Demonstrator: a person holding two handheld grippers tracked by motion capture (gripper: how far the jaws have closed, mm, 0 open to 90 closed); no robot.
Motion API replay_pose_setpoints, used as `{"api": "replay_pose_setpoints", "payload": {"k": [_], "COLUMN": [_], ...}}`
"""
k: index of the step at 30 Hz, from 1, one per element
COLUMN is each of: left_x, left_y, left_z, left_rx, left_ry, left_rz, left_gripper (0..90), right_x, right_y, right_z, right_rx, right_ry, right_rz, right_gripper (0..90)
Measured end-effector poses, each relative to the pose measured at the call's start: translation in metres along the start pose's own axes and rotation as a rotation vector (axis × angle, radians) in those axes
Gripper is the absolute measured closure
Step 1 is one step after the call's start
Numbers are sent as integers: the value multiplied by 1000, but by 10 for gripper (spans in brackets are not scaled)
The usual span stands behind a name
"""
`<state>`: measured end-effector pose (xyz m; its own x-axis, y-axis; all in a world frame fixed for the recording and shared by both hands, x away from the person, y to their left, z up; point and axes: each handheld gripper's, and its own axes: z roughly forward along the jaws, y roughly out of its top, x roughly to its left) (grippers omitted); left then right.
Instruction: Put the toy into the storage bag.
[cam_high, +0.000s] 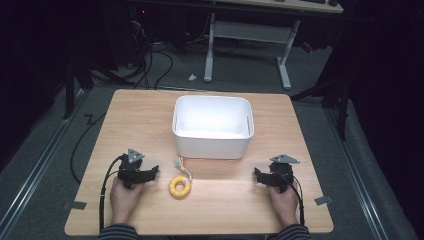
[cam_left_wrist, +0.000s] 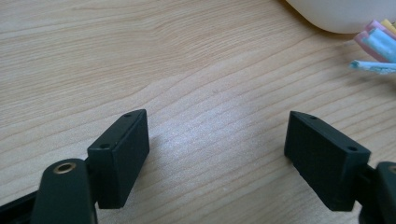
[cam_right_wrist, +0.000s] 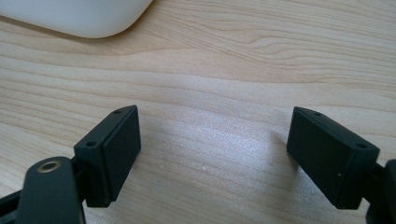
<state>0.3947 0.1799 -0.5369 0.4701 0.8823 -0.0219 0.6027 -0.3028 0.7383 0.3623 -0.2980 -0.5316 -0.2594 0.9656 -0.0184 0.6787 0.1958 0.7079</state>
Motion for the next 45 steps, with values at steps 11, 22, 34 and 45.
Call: {"api": "replay_pose_setpoints", "payload": {"k": [11, 22, 34, 45], "left_x": [-1, 1, 3, 6], "left_y": [0, 0, 1, 10], "left_z": [0, 0, 1, -13], "left_rx": [1, -2, -3, 50], "left_ry": [4, 7, 13, -6], "left_rz": [4, 1, -3, -25], "left_gripper": [224, 254, 259, 343], "right_x": [0, 0, 1, 1], "right_y": [0, -1, 0, 0], "right_z": [0, -1, 0, 0], "right_rx": [-2, -5, -3, -3], "right_ry": [-1, 3, 5, 7], "right_rz": [-2, -6, -8, -8], "right_gripper": [182, 192, 194, 195]}}
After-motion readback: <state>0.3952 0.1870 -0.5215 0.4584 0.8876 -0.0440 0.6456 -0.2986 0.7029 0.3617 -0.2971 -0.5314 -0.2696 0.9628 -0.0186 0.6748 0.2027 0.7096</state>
